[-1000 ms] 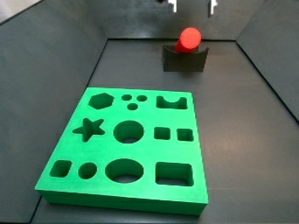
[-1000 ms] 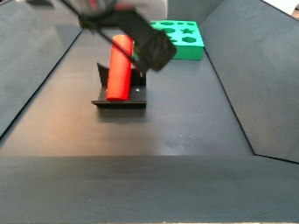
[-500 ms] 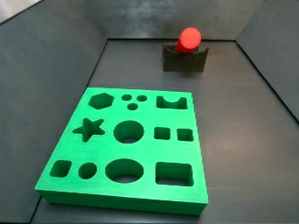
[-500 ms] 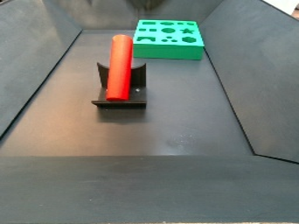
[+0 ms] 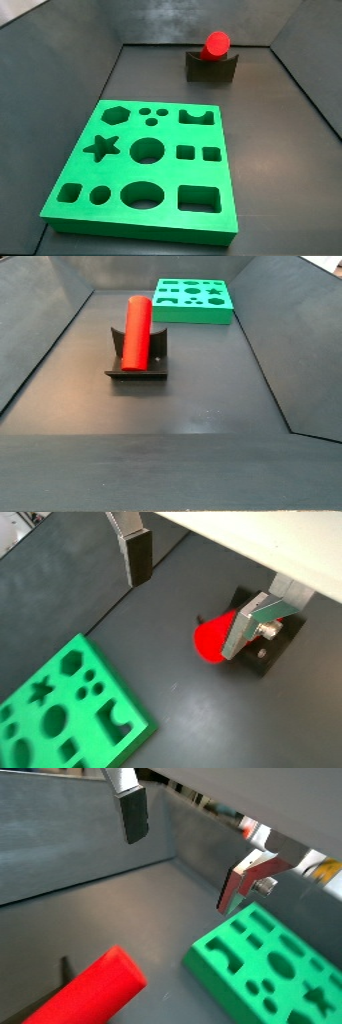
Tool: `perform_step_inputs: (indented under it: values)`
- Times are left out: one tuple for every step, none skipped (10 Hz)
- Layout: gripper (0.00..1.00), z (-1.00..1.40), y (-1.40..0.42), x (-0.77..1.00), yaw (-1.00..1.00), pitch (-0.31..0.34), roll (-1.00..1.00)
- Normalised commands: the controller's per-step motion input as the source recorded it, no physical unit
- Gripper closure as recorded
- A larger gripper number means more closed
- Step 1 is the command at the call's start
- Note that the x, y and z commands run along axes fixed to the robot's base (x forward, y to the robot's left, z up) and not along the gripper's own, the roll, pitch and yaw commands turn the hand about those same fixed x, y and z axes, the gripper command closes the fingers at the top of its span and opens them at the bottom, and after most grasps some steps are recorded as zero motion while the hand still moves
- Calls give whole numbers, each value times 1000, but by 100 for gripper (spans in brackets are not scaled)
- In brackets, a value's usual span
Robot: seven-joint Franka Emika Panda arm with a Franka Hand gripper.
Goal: Pick up the round object. Move up. Place the round object on the fixture. Regrasp the round object. Move to above the board. Insert the round object.
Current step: Regrasp the round object.
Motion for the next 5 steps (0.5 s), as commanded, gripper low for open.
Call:
perform_step_inputs:
  values:
    - [0,14,-42,17,18,33,1000]
    - [0,8,-48,22,19,33,1000]
    - [0,4,-31,25,20,33,1000]
    - [0,3,-23,20,22,37,1000]
    - [0,5,-24,20,23,43,1000]
